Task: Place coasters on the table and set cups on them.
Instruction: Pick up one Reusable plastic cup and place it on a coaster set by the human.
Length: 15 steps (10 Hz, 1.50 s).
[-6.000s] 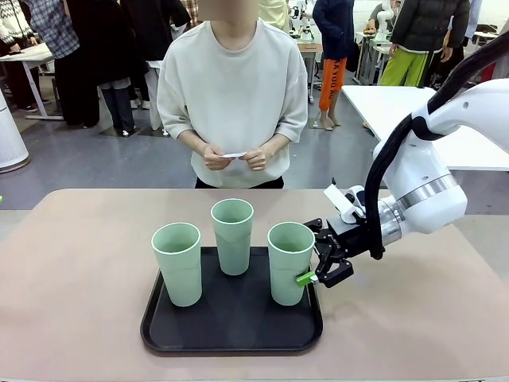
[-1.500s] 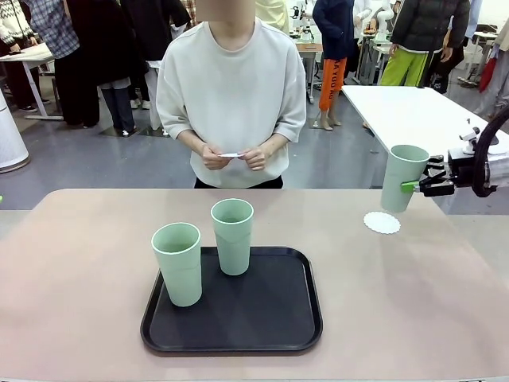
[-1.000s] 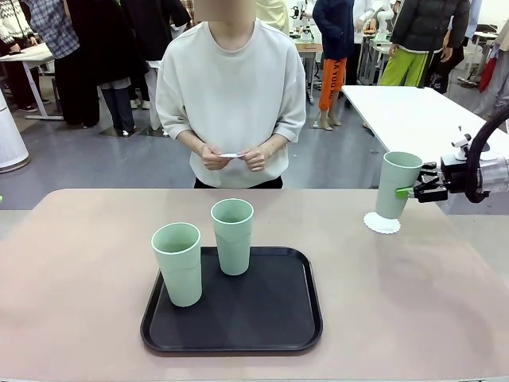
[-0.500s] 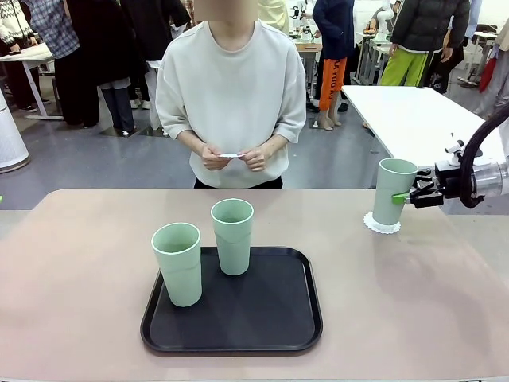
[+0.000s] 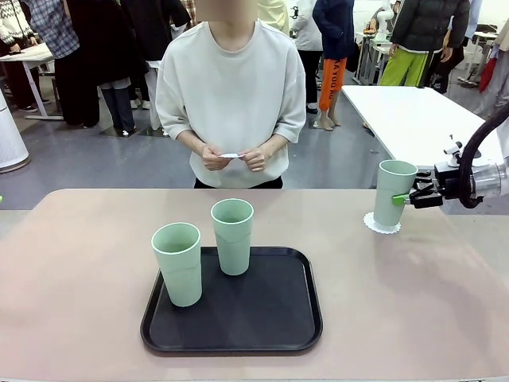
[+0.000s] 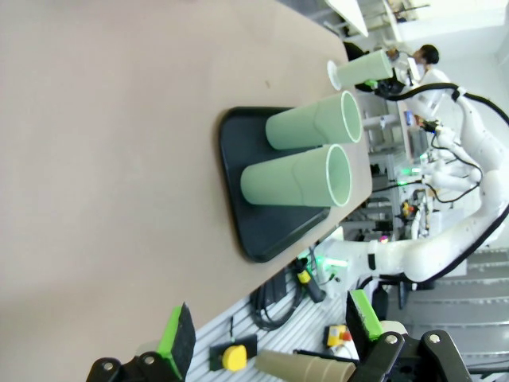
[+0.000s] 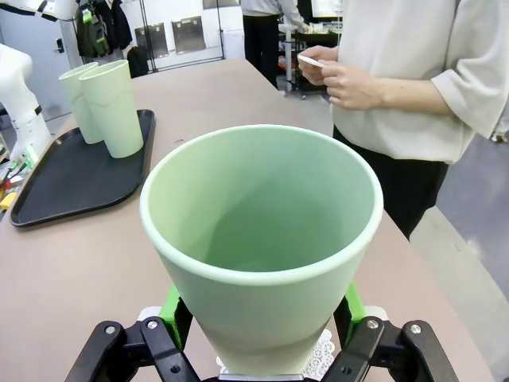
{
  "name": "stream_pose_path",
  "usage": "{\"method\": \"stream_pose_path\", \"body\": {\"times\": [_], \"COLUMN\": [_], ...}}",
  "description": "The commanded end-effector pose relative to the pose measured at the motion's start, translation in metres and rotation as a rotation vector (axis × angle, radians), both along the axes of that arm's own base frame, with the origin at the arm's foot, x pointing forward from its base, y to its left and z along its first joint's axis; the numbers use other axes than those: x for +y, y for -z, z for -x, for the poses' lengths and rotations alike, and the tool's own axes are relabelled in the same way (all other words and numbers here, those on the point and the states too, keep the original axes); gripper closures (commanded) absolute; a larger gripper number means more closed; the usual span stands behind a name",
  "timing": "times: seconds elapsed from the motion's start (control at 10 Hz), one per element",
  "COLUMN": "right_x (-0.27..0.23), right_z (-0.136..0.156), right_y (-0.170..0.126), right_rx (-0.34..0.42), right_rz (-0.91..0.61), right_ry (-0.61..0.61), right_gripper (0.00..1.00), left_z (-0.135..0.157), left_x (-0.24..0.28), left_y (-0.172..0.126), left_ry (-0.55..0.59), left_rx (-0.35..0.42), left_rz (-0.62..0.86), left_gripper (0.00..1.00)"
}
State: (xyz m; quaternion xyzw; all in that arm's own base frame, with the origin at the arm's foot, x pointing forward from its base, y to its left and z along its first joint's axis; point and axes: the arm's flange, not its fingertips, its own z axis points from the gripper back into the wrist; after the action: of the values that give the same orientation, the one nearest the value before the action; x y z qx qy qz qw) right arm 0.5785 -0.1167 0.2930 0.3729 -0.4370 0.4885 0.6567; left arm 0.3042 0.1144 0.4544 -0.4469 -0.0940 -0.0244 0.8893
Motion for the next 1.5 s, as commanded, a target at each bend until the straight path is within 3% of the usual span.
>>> {"method": "stream_pose_path", "body": {"times": [0.0,1.4], "right_x": [0.001,-0.009], "right_z": [0.001,-0.014], "right_y": [-0.001,0.011], "right_rx": [-0.004,-0.014], "right_rz": [-0.005,-0.07], "right_ry": [-0.008,-0.039], "right_gripper": [0.15,0.15], "left_z": [0.001,0.001], "left_x": [0.001,0.001], "left_y": [-0.001,-0.001], "left_ry": [0.001,0.001], "left_rx": [-0.007,-0.007], "left_rz": [0.014,0.014], "left_gripper": [0.0,0.0]}}
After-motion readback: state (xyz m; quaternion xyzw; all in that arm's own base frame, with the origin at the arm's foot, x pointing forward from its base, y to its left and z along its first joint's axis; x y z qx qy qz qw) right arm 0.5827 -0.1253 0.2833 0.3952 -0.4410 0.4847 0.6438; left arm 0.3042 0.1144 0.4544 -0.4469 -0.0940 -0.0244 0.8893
